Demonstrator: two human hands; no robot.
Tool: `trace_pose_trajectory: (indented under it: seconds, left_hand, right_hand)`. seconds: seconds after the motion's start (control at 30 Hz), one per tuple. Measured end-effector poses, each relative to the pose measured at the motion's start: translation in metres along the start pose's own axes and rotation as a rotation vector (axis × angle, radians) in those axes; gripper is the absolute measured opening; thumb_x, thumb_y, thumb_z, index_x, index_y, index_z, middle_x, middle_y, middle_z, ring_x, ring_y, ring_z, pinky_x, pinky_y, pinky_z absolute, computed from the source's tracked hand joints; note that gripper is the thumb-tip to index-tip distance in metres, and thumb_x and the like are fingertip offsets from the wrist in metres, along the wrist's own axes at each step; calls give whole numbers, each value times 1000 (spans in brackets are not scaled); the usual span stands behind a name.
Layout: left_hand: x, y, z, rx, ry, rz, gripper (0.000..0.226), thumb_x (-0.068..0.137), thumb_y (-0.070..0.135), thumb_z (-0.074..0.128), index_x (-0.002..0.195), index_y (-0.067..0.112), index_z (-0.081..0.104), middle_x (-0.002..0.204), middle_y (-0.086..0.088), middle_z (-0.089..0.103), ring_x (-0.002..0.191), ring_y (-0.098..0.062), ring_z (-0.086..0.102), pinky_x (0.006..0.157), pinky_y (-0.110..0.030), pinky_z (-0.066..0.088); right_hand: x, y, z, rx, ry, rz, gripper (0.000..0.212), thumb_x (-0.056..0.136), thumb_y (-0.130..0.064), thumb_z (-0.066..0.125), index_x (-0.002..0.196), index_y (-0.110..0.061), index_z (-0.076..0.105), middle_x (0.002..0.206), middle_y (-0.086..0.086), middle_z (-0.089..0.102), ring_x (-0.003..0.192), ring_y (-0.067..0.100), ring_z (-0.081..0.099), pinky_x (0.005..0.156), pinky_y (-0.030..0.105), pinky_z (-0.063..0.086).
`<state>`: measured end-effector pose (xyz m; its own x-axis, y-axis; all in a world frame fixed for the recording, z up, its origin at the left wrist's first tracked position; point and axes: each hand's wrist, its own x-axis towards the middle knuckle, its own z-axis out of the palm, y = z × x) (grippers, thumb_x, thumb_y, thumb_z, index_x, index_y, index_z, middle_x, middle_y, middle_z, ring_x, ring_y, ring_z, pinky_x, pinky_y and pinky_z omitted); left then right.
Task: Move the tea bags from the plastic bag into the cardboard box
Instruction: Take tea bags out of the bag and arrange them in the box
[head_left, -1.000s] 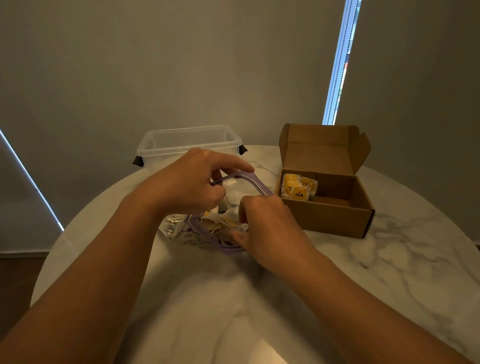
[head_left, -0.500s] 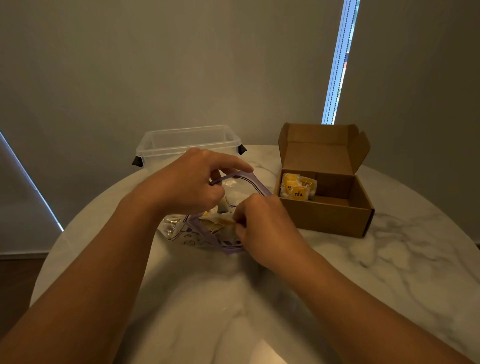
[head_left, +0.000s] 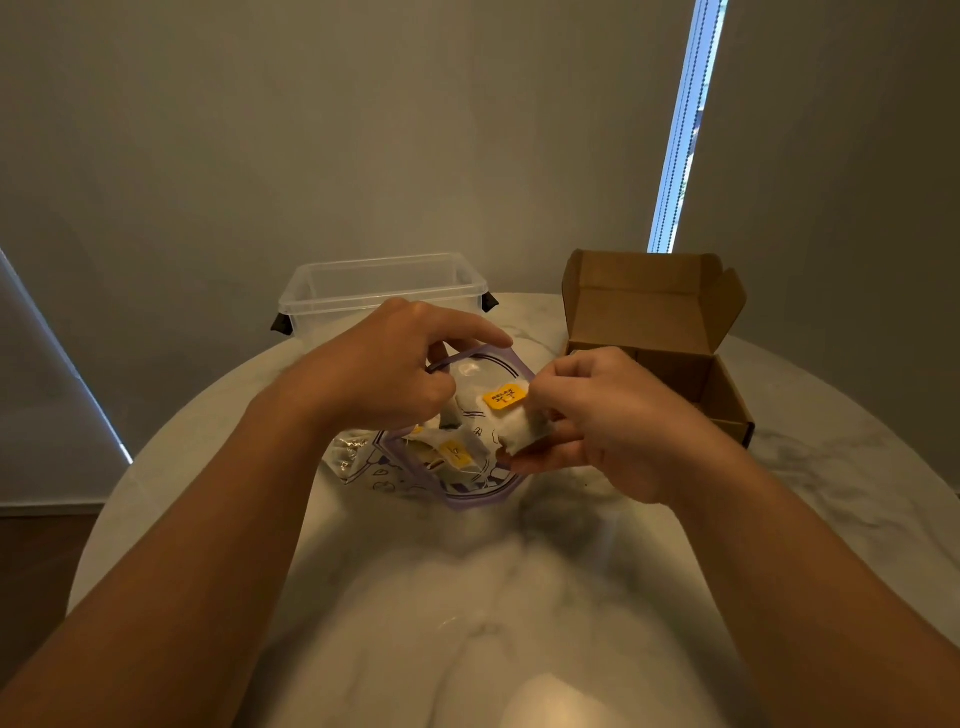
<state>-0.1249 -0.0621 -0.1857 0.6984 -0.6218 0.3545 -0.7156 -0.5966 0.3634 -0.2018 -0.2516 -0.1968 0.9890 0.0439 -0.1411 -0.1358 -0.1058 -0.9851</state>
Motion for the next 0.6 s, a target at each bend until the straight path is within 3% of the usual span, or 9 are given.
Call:
trace_pose_trajectory:
  seconds: [0.2,0.33,0.4,0.5,0.6]
  left_hand:
    - [-1,1,0,-8,-3,-4,60,83,1,58,125,44,60,118,7,66,92,-3,64,70,-21,55]
    - [-2,2,0,-16,7,-5,59,83,0,58,124,43,61,119,9,66,93,-1,64,71,-18,53]
    - [-1,1,0,-16,6,-2,60,84,0,59,124,43,61,118,11,67,91,-1,63,67,-16,51]
    - [-2,1,0,-18,15,5,61,83,-1,59,124,43,62,117,11,67,91,-2,64,75,-24,57]
    - [-1,1,-1,-19,11,0,61,83,-1,59,125,43,61,114,13,67,92,-4,65,79,-31,59]
  right_hand:
    - [-4,-1,-25,78,-141,-15,18,91,-1,59,107,1,64,97,21,73,84,32,73,62,32,61]
    - [-4,4,-46,151,-123,-36,29,82,-5,64,110,3,64,100,23,72,87,33,73,68,37,61]
    - [-4,5,-63,196,-18,-77,31,75,-8,66,104,3,64,99,25,71,84,33,72,71,40,61]
    - [6,3,-92,69,255,-171,7,84,-5,67,91,-4,67,98,20,71,87,29,72,78,40,59]
    - [23,4,-115,-230,527,-189,4,86,-12,71,85,-15,69,93,7,69,85,17,64,66,27,48]
